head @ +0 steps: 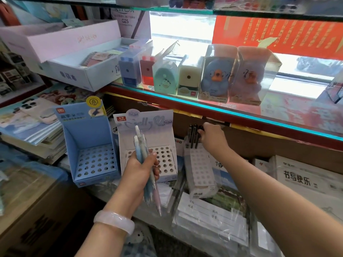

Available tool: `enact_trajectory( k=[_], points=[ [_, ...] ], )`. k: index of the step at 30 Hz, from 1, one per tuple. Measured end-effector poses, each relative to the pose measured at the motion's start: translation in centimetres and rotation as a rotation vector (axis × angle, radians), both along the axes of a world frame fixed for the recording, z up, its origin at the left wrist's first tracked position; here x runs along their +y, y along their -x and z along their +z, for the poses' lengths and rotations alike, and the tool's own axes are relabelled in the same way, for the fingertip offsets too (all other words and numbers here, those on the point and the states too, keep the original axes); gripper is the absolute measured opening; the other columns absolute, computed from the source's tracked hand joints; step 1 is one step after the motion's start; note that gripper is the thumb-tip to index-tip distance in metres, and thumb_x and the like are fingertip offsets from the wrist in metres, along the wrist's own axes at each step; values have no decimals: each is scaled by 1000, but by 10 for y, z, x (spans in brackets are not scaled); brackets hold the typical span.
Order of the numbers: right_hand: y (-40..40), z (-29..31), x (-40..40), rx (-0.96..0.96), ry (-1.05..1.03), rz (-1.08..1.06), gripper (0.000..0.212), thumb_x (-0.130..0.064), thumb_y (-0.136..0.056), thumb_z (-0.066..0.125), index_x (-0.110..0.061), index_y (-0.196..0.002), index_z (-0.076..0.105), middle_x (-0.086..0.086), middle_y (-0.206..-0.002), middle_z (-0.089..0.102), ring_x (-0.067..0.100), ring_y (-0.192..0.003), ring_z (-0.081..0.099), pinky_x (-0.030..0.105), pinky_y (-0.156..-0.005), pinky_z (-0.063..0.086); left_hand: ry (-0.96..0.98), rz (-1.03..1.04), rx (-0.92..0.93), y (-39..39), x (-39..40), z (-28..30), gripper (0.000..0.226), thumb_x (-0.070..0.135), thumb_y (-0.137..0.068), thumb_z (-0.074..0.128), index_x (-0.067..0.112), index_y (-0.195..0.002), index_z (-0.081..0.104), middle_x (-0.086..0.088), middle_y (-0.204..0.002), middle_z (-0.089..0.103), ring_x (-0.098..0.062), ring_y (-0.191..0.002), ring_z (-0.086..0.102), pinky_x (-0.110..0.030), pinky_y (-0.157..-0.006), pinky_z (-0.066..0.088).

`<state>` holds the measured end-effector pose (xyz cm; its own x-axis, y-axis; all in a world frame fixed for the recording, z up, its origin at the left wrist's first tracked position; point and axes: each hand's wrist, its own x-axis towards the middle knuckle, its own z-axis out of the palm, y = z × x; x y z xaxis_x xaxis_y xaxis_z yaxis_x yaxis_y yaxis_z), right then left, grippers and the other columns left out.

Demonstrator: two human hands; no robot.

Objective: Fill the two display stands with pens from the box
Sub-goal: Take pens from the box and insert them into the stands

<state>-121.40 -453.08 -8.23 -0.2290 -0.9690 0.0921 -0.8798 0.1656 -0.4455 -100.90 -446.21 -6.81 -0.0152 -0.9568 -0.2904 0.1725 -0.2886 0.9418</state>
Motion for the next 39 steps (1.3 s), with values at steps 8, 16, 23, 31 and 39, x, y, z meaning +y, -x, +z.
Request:
enact_trajectory(
  k=[8,16,23,31,39],
  points=[
    [-1,4,6,-39,-27,-80,21,-24,-94,56,-6,-105,55,4,-87,60,18,-80,64,30,-73,53,-25,-11,56,-7,6,9,7,9,-94,48,13,-97,53,-7,-75,55,-14,-57,51,-23,-53,49],
    [-62,54,42,-581,-178,284,17,-28,-96,49,-17,-94,61,0,-81,65,8,-69,61,18,-62,51,27,-93,142,-10,11,15,12,13,-96,45,13,-105,54,-8,-83,63,-13,-61,57,-21,-54,52],
    [-106,64,46,-656,-280,405,11,-28,-92,57,-18,-92,63,1,-88,66,8,-69,66,17,-59,54,102,-96,33,-21,21,13,20,19,-96,45,18,-112,57,-2,-82,61,-13,-68,54,-23,-60,50],
    [-117,63,49,-889,-220,271,9,-21,-93,57,-13,-95,61,4,-87,67,9,-73,67,14,-59,53,-2,109,83,-23,17,17,18,25,-98,42,20,-94,60,-2,-77,62,-13,-67,58,-22,-55,46],
    [-120,66,26,-765,196,196,7,-20,-95,52,-14,-99,54,7,-83,66,10,-63,67,17,-55,54,-29,422,41,-48,8,8,14,19,-98,45,13,-91,56,-7,-78,59,-18,-68,58,-33,-62,51]
  ],
)
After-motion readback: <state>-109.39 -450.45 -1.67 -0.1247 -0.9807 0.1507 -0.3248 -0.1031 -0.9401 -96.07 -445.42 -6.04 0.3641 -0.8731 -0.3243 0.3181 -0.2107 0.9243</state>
